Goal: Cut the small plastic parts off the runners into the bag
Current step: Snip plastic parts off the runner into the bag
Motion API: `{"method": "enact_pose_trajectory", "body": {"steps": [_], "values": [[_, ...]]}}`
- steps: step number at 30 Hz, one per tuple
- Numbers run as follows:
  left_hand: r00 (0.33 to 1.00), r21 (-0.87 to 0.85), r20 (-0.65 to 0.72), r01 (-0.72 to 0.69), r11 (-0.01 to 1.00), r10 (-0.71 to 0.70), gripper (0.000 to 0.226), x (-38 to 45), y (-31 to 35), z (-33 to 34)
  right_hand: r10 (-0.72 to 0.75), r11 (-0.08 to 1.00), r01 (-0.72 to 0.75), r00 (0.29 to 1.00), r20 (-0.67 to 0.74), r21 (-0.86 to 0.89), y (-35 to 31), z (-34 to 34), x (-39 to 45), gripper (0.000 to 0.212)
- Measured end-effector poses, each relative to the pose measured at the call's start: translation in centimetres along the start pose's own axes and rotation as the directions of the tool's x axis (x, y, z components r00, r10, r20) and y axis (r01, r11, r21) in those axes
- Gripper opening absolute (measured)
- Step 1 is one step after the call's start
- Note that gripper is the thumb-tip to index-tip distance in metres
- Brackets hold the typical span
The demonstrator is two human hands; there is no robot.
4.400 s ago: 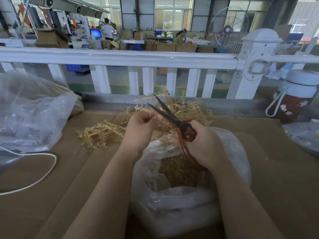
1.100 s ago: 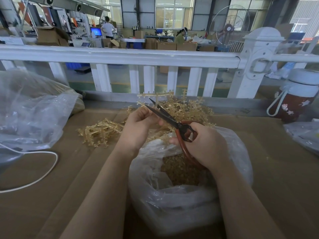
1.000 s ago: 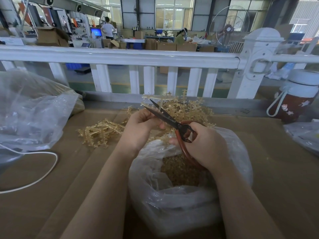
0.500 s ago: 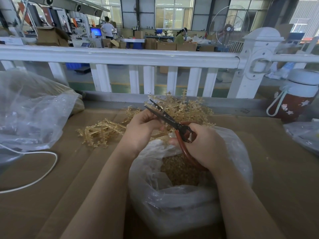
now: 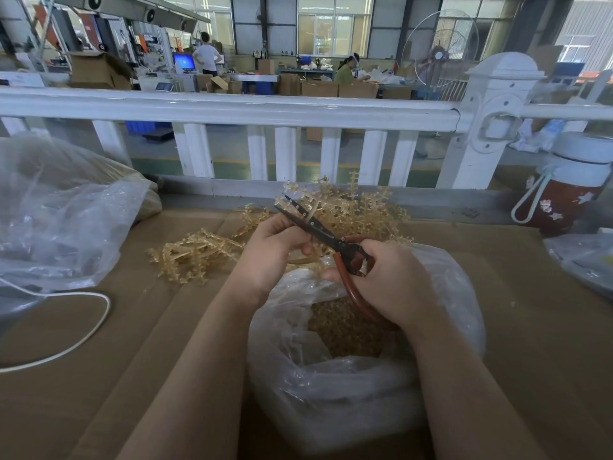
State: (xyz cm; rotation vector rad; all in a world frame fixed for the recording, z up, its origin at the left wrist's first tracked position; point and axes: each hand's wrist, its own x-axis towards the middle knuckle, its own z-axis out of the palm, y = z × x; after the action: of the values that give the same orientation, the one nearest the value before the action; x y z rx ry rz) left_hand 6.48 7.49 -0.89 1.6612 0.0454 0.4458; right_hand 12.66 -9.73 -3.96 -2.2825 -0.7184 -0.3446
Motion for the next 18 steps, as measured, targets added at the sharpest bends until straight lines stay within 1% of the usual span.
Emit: {"method": "enact_pose_trajectory", "body": {"steps": [3, 6, 8, 11, 12, 15, 16, 18], "values": [[1.000, 0.000, -0.005, 0.020, 1.000, -0.020, 0.020, -0.08, -0.14, -0.01, -0.005, 1.000, 0.005, 1.000, 0.013, 0.024, 0.24, 0.19, 0.11, 0.066], [0.999, -0.023, -0.016, 0.044, 0.999, -0.044, 0.015, -0.09, -0.17, 0.07, -0.013, 1.000, 0.013, 1.000, 0.019, 0.019, 0.40, 0.33, 0.14, 0.072], [0.999, -0.033, -0.023, 0.047, 0.998, -0.048, 0.017, -0.03, -0.24, 0.09, -0.010, 1.000, 0.010, 1.000, 0.023, 0.006, 0.42, 0.32, 0.13, 0.075], [0.998, -0.042, -0.032, 0.054, 0.998, -0.055, 0.021, -0.06, -0.28, 0.16, -0.005, 0.999, 0.005, 1.000, 0.008, -0.040, 0.26, 0.18, 0.08, 0.070], [0.998, -0.049, -0.039, 0.054, 0.997, -0.056, 0.021, -0.06, -0.27, 0.16, -0.006, 0.999, 0.006, 1.000, 0.004, -0.046, 0.24, 0.15, 0.05, 0.072], [0.992, -0.101, -0.107, 0.052, 0.994, -0.062, 0.017, 0.08, -0.33, -0.17, -0.001, 0.999, 0.001, 1.000, -0.004, -0.032, 0.41, 0.10, -0.04, 0.081], [0.989, -0.093, -0.133, 0.054, 0.994, -0.066, 0.013, 0.16, -0.38, -0.34, 0.004, 1.000, -0.004, 1.000, -0.004, -0.029, 0.47, 0.06, -0.07, 0.077], [0.983, -0.041, -0.169, 0.066, 0.997, -0.072, 0.017, 0.34, -0.58, -0.57, 0.004, 0.999, -0.005, 1.000, -0.009, -0.038, 0.55, 0.05, -0.09, 0.065]]}}
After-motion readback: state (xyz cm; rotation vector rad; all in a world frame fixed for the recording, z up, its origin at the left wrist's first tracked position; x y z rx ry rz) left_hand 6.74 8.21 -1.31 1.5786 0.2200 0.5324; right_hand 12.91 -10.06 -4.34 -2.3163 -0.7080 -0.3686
